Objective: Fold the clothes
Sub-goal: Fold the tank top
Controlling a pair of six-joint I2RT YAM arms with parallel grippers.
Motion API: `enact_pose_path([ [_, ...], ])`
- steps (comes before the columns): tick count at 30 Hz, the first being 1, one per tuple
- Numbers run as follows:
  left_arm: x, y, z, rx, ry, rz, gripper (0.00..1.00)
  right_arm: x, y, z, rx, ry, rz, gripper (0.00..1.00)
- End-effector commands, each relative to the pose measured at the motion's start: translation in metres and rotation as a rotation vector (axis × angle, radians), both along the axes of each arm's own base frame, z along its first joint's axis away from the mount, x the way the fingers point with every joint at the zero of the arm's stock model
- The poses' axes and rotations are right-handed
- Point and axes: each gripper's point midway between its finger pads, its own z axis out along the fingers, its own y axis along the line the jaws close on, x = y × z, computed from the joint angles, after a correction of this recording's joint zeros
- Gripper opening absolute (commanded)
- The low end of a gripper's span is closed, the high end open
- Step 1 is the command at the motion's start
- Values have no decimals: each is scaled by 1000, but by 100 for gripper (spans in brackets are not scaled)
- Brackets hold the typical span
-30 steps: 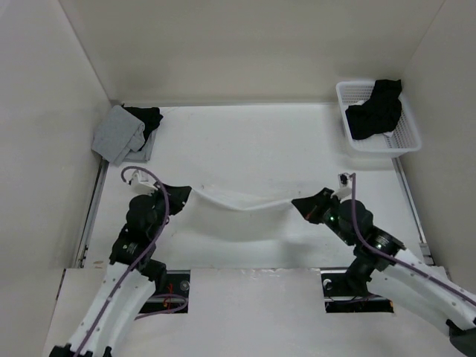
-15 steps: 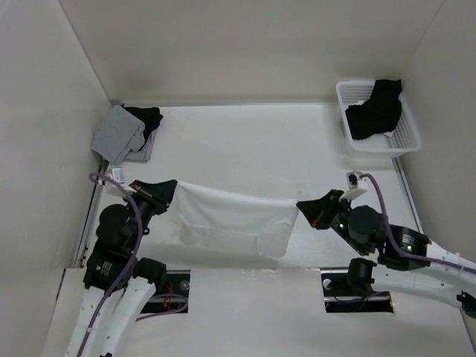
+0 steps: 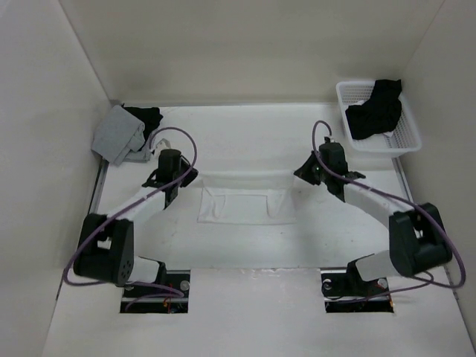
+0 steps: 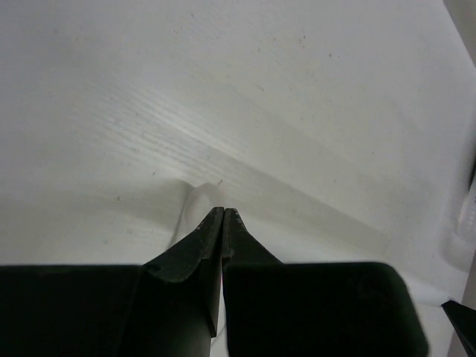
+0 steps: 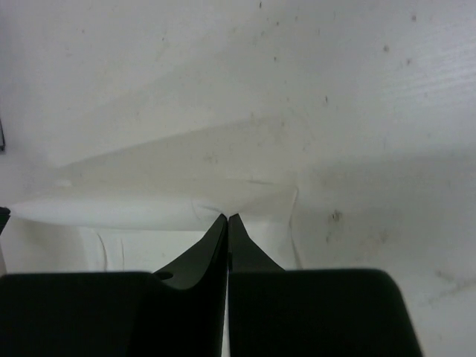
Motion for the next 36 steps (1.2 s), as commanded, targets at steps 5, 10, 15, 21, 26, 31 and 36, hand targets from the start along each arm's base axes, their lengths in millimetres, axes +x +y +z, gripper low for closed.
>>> enact_pose_path([
  [5,72,-11,79,-48,-279,19,0,69,13,52,86,-183,56,2],
  [10,44,-7,76,-55,-309,17,0,41,7,42,79,-183,46,2],
  [15,13,-4,67,-60,-314,-2,0,7,7,29,84,-182,48,3],
  [21,-15,-4,46,-60,-290,-31,0,-30,18,12,61,-155,85,3],
  [26,-40,0,18,-56,-252,-43,1,-52,18,-12,25,-106,90,3],
  [31,-63,6,-10,-46,-213,-38,1,-70,18,-38,-10,-36,81,3],
  [36,-76,9,-34,-51,-162,-31,8,-85,21,-60,-35,25,82,7],
])
